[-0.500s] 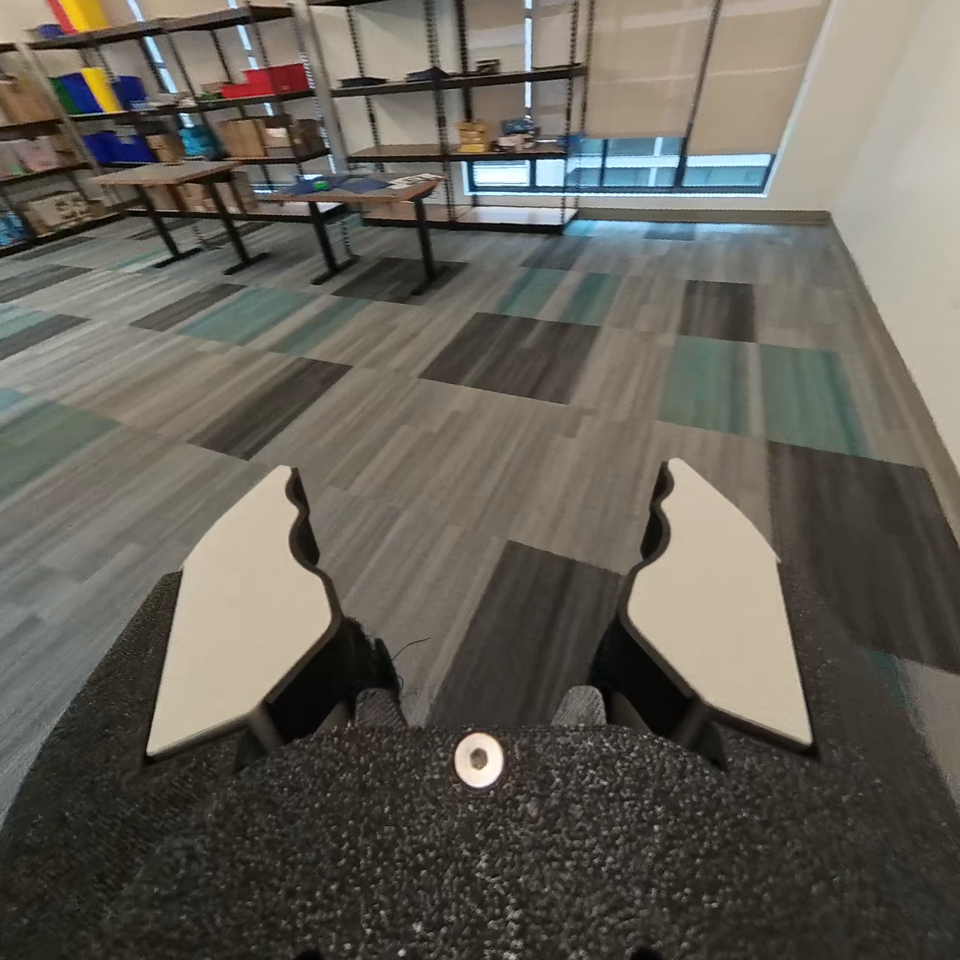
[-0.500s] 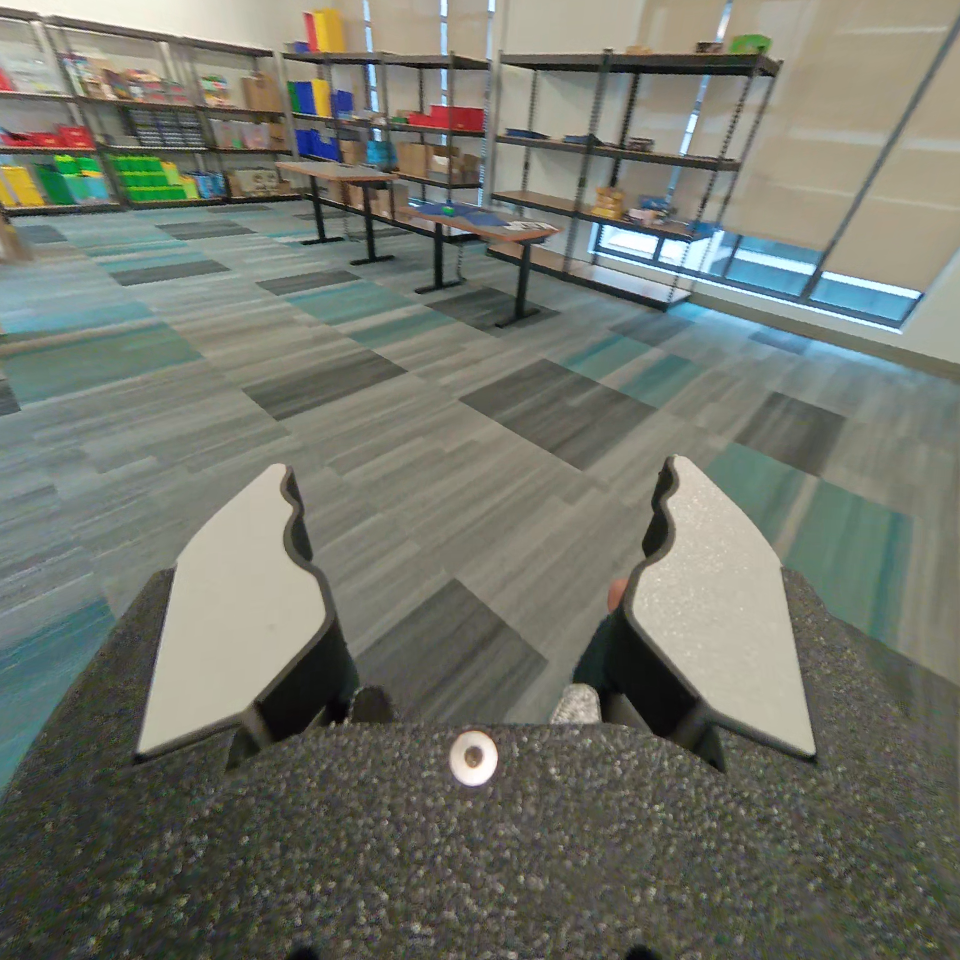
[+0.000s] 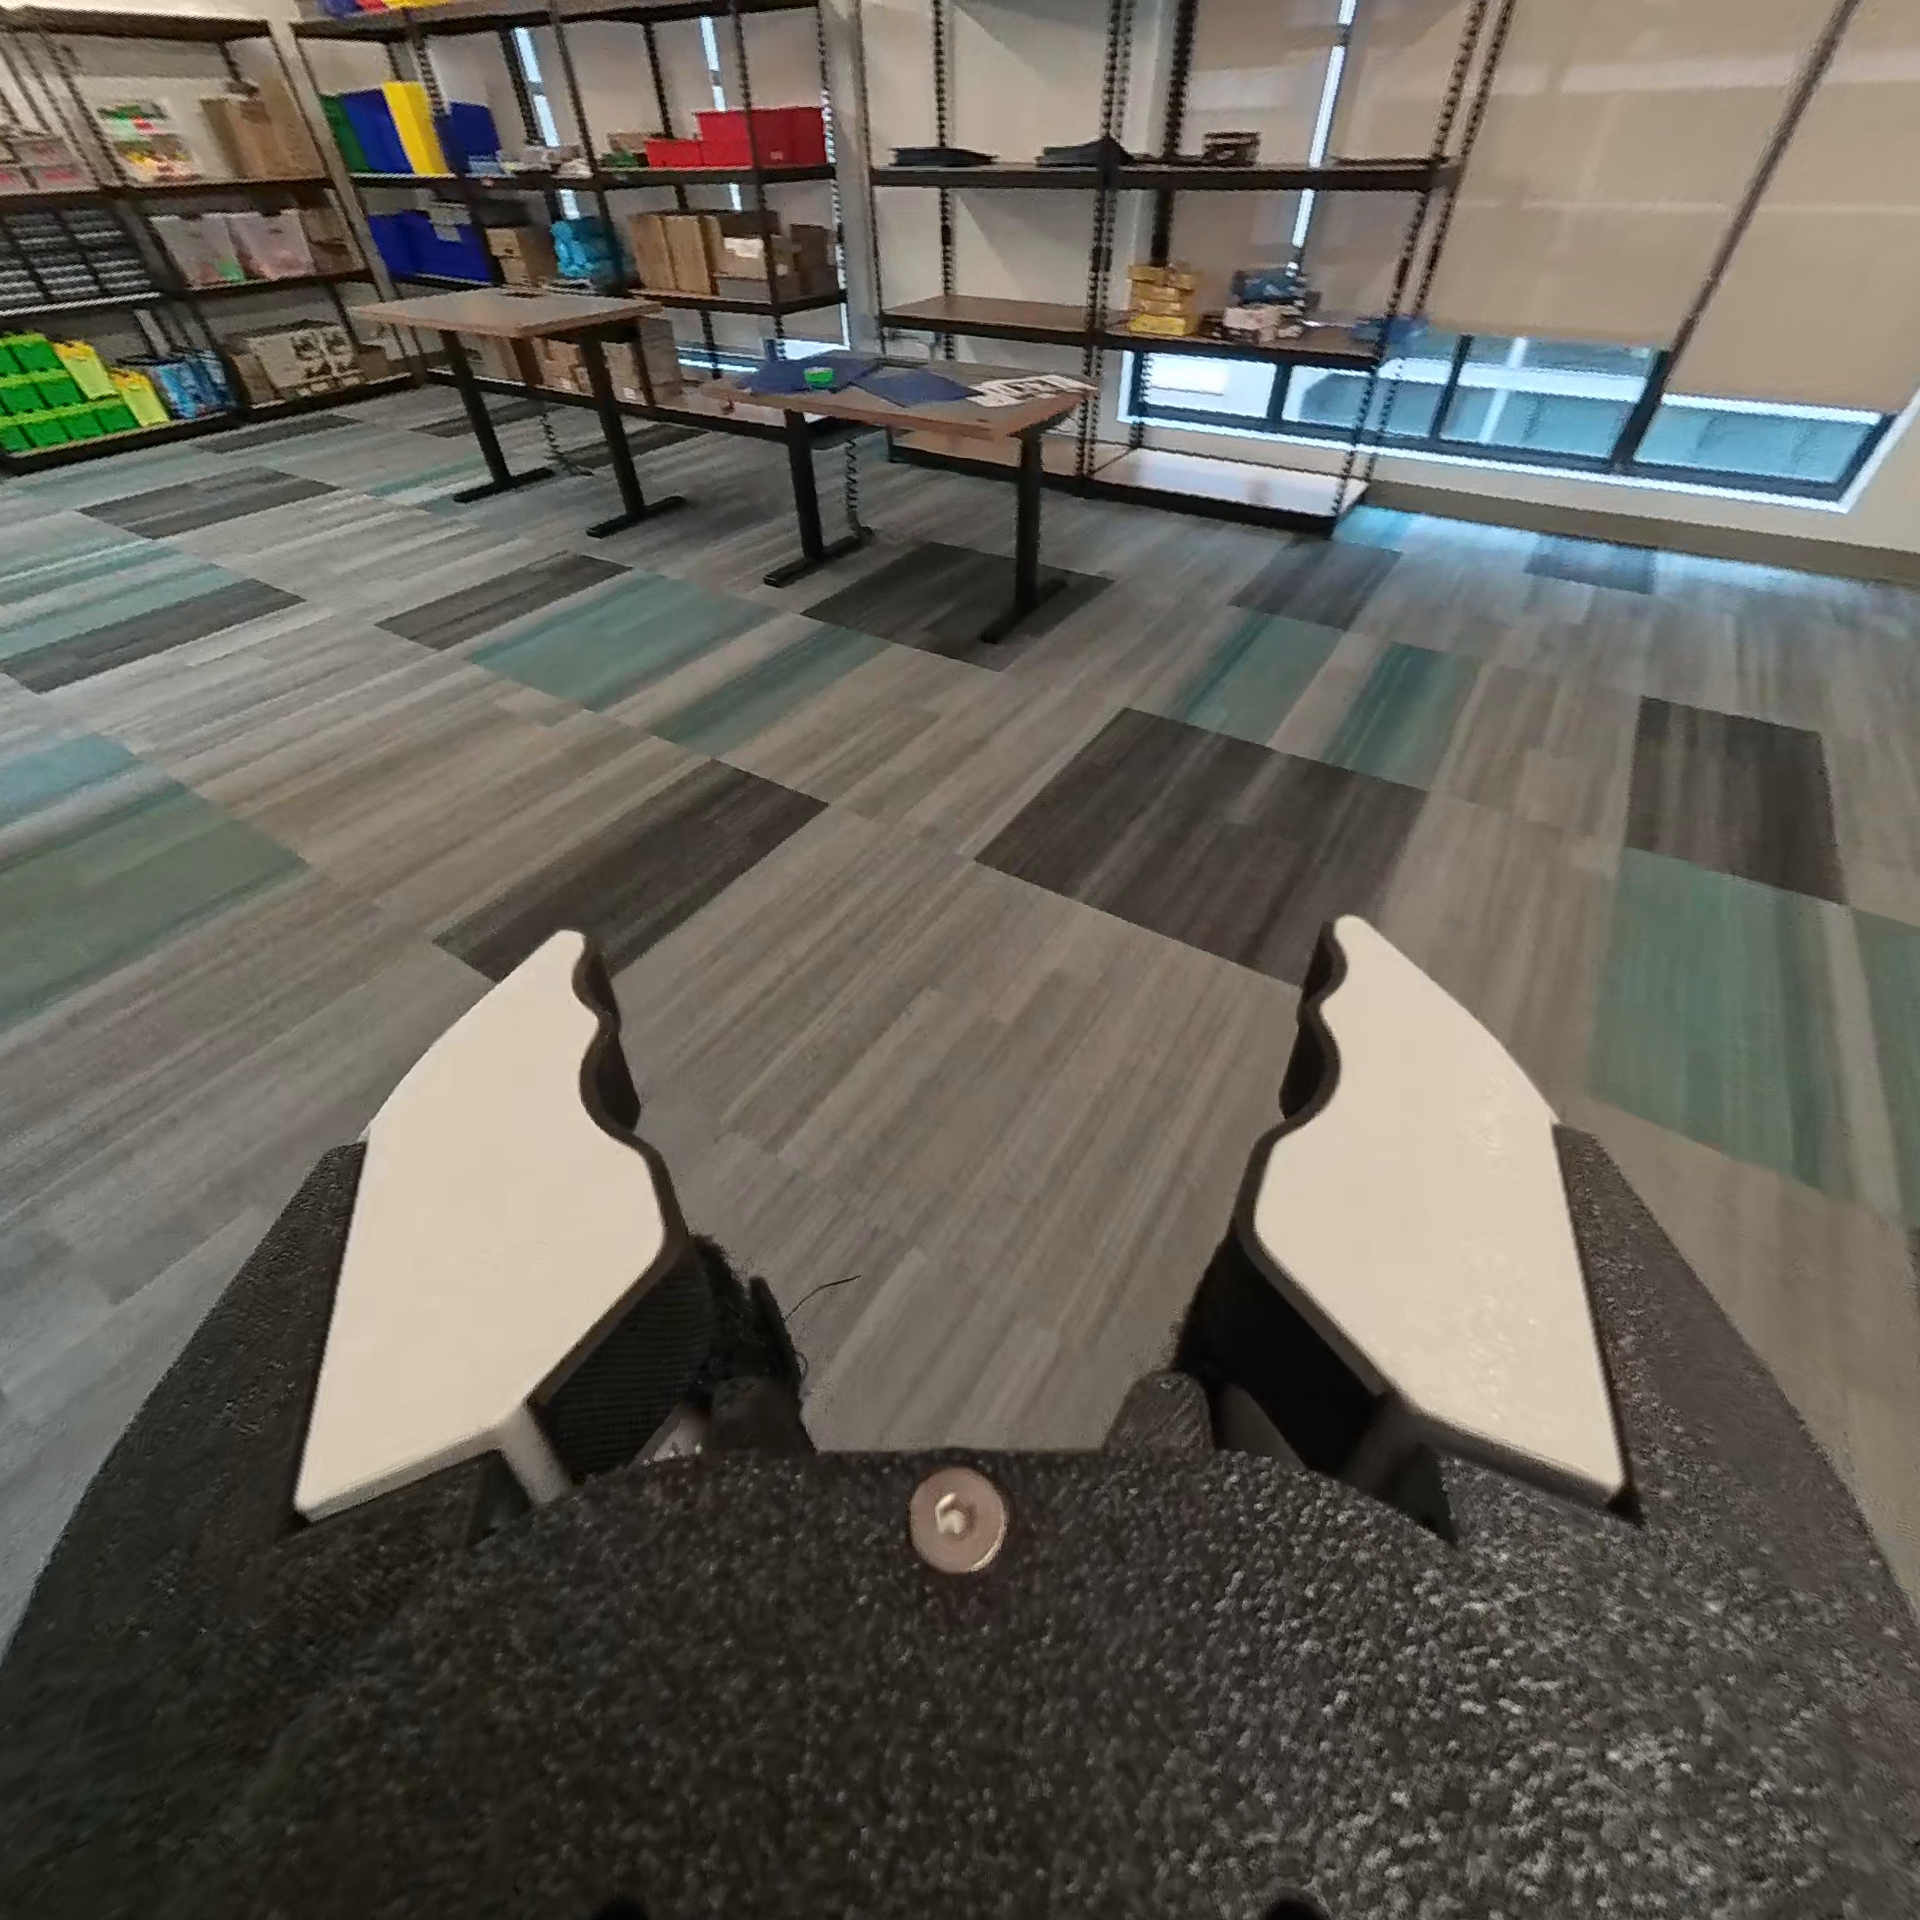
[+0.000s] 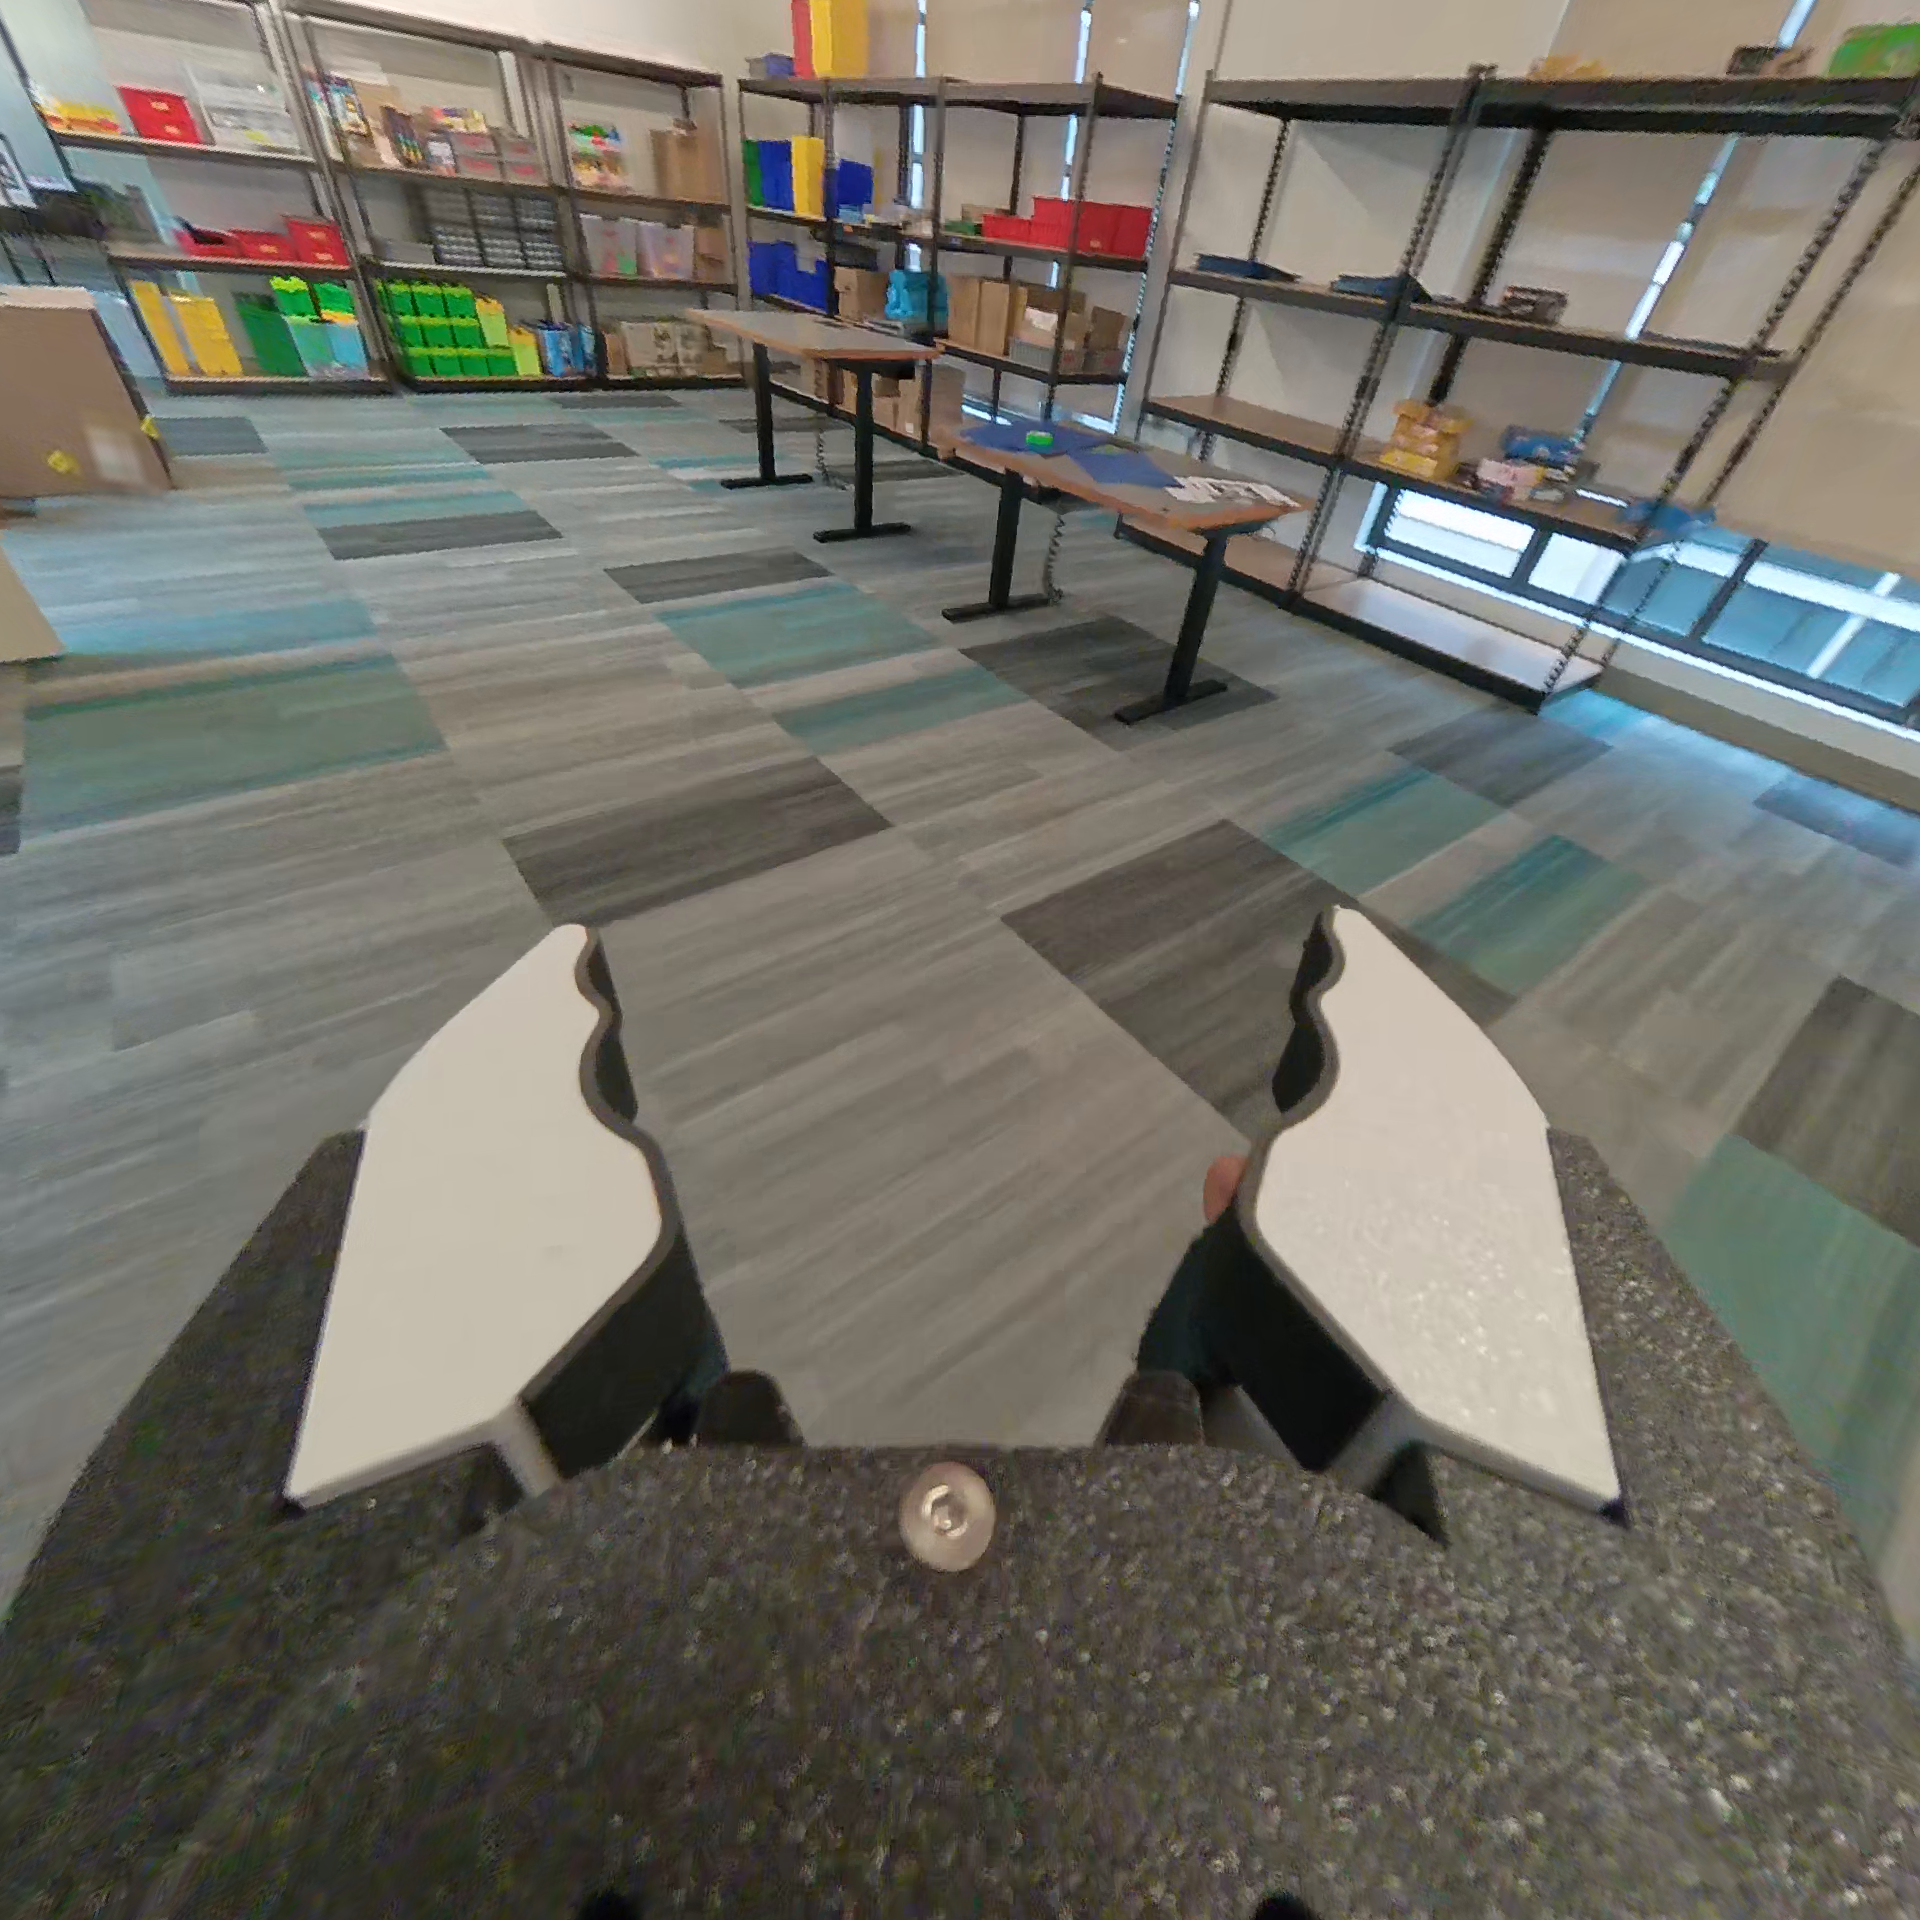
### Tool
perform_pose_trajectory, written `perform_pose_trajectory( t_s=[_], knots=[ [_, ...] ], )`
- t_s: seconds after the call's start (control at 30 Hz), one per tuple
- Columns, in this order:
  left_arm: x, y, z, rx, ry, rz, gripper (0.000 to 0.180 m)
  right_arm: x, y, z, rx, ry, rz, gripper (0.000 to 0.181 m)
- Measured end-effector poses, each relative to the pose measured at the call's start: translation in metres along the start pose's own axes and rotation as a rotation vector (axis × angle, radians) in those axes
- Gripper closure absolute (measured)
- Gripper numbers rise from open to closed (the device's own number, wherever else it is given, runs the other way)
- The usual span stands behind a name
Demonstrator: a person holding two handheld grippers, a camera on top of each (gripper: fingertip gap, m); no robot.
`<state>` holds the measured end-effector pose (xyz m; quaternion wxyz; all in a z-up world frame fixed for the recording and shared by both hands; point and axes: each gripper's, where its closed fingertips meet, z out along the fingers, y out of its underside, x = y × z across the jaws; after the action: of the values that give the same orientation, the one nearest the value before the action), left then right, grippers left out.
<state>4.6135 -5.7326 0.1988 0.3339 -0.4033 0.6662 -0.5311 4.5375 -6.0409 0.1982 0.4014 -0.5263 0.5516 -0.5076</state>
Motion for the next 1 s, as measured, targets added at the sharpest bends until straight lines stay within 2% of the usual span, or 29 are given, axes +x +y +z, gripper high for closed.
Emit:
perform_pose_trajectory(
  t_s=[0.3,0.47,0.77,1.0],
  knots=[
    [-0.150,-0.069,0.298,-0.051,-0.193,-0.076,0.056,-0.030,-0.088,0.400,0.019,-0.197,-0.039,0.063],
    [-0.260,-0.087,0.457,-0.048,-0.290,-0.082,0.057,-0.087,-0.127,0.611,0.069,-0.302,-0.037,0.071],
    [-0.463,-0.168,0.753,-0.030,-0.320,-0.101,0.057,-0.185,-0.187,0.960,0.003,-0.367,-0.035,0.069],
    [-0.625,-0.204,0.984,-0.008,-0.363,-0.072,0.058,-0.246,-0.215,1.245,0.017,-0.362,-0.039,0.072]
  ],
)
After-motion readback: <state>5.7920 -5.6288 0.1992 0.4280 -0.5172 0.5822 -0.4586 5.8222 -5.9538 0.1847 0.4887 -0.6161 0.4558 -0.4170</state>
